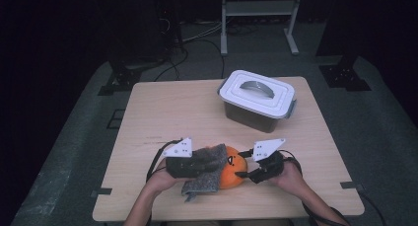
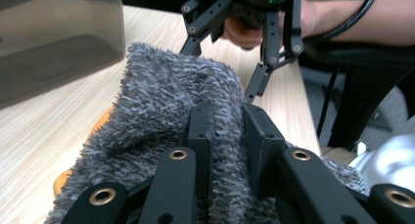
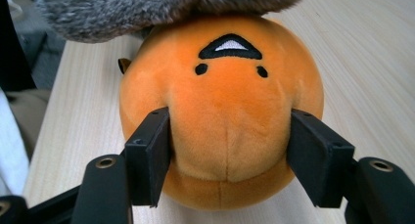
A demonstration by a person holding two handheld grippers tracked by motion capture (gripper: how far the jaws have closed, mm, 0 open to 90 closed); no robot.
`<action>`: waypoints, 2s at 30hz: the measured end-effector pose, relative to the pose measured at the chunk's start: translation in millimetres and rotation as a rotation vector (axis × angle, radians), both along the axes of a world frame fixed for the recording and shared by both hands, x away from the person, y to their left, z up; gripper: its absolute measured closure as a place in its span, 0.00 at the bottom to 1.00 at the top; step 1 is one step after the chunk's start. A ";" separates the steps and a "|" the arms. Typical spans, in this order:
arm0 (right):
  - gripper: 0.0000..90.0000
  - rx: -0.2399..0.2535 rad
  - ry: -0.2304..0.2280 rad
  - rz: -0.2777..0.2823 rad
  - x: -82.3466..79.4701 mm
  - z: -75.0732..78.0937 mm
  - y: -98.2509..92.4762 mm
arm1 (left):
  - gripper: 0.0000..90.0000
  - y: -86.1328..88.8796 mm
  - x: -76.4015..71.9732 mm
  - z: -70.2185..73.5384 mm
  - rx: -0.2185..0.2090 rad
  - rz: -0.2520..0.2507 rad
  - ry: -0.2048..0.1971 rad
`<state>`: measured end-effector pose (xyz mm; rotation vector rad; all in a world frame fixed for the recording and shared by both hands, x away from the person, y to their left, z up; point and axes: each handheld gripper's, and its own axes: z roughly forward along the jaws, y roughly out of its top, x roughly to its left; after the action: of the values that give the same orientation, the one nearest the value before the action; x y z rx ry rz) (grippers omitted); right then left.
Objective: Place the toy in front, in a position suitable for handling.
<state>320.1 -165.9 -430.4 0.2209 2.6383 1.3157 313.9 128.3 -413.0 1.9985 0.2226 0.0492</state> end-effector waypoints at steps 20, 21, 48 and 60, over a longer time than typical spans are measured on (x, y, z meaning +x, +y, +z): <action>0.27 0.040 0.157 -0.032 12.5 -5.4 -7.2 | 0.84 16.4 7.1 -14.2 0.026 -0.033 0.098; 0.27 0.036 0.141 -0.031 11.5 -5.2 -5.4 | 0.84 14.4 5.5 -11.5 0.031 -0.043 0.082; 0.30 0.052 0.082 0.049 2.5 3.4 -2.1 | 0.84 28.5 13.9 -13.1 -0.007 0.027 0.111; 0.41 0.045 0.054 0.069 -2.4 6.6 10.5 | 0.84 19.2 9.6 3.3 -0.061 -0.006 0.077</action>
<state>317.6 -155.4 -423.8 0.1760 2.6860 1.4105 323.5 147.5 -409.6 1.9420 0.2649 -0.0379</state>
